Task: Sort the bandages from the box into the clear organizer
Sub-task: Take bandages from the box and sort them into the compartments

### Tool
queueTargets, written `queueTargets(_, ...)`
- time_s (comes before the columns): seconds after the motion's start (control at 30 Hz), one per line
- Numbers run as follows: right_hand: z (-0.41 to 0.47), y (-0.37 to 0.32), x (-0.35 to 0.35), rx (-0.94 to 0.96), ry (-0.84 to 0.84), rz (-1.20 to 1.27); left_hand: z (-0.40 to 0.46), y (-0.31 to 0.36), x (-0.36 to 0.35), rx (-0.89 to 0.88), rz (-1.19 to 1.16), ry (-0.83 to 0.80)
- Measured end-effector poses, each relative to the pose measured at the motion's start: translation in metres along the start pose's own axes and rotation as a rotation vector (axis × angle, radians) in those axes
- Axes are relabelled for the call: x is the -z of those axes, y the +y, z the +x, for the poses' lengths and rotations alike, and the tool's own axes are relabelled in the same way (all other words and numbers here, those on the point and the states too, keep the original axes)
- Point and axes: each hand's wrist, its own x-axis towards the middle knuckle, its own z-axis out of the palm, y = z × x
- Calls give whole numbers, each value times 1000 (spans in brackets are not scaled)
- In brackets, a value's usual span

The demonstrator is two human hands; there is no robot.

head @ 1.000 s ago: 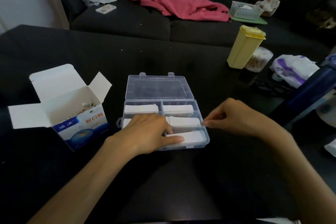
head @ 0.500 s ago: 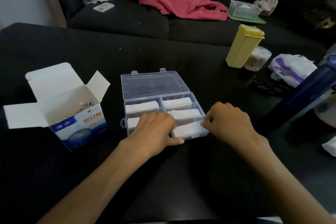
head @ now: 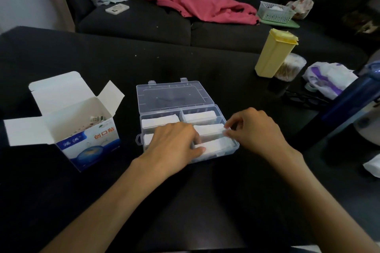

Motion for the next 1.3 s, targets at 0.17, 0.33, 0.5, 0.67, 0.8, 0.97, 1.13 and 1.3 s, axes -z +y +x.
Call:
queueTargets(0.17, 17, -2, -17, 41, 160, 21, 10, -4, 2, 196, -69, 144)
queueTargets(0.33, 32, -11, -32, -77, 37, 137, 14, -10, -4, 253, -124, 169)
queueTargets(0.5, 37, -16, -32, -98, 10, 140, 24, -9, -7, 311, -252, 141)
queueTargets(0.67, 36, -18, -33, -69, 41, 109, 26, -8, -7, 356, -287, 76)
queueTargets(0.8, 34, -10, -25, -84, 64, -56, 24, -9, -8, 374, -300, 59)
queueTargets(0.97, 29, -13, -24, -85, 41, -283, 27, -6, -9, 416, -311, 57)
queueTargets(1.13, 36, -17, -21, -145, -39, -161, 25, -7, -5, 359, -262, -11)
queueTargets(1.3, 38, -15, -21, -157, -37, -139, 26, -12, 6, 366, -214, 87)
